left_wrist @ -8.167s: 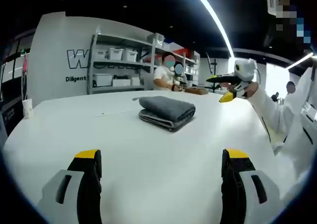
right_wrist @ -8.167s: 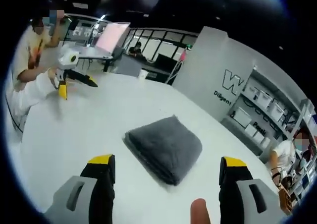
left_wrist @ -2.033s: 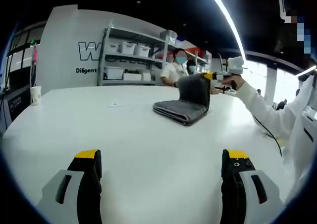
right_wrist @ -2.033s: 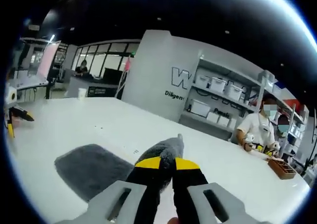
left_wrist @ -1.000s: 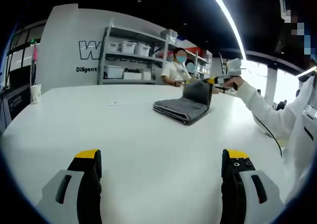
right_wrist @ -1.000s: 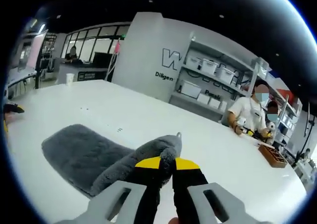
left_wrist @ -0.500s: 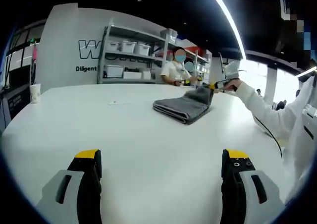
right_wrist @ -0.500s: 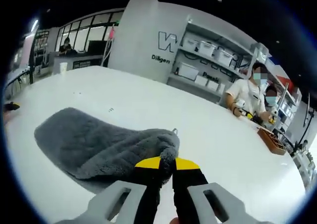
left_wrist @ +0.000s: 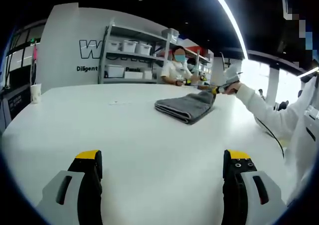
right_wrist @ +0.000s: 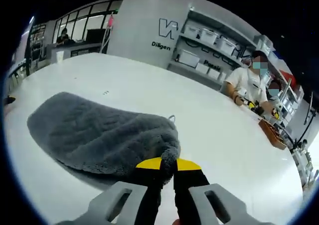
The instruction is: Open the folded towel by lifting each exposed corner and separating the folded layers until the towel lies flat within the target outline without major curled edges
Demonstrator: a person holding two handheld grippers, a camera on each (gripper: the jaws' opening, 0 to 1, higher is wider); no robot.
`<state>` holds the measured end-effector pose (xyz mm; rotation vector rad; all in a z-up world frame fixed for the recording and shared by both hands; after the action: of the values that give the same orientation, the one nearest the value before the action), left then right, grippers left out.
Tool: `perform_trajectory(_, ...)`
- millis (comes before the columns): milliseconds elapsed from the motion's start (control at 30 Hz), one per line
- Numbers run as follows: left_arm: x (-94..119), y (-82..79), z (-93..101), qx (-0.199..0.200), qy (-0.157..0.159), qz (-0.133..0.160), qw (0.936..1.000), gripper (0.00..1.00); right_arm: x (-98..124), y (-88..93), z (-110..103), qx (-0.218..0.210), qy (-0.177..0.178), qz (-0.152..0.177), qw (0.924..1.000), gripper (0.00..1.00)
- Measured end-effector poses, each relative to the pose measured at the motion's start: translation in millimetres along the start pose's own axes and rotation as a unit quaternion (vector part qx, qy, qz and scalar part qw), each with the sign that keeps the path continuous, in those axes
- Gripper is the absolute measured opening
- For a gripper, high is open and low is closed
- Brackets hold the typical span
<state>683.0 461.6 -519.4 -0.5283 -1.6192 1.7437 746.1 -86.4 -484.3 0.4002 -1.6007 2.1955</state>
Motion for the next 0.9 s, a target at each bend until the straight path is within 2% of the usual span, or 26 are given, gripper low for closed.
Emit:
perform_trajectory(533, -1, 0.5, 0.7, 0.001, 0.000, -0.001, 1.0000, 1.00, -17, 28.3, -6, 0.025, -0.011, -0.057, 0.9980, 0.02)
perform_trajectory(900, -1, 0.1, 1.9, 0.000, 0.001, 0.000, 1.0000, 1.00, -24, 36.2, -4, 0.025, -0.017, -0.070, 0.9971, 0.02)
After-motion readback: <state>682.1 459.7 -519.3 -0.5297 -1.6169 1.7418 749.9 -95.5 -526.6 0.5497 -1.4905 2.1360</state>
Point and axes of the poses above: the point that each gripper's makers call its tool centre point, and the gripper's own axes: x roughly backward along the fingers, z roughly to its right, y roughly out of its underside, the point moved 4 cm from there along x, roughly backward along the fingers, and after that the axes turned 7 degrees about z, right-handed, at the moved point
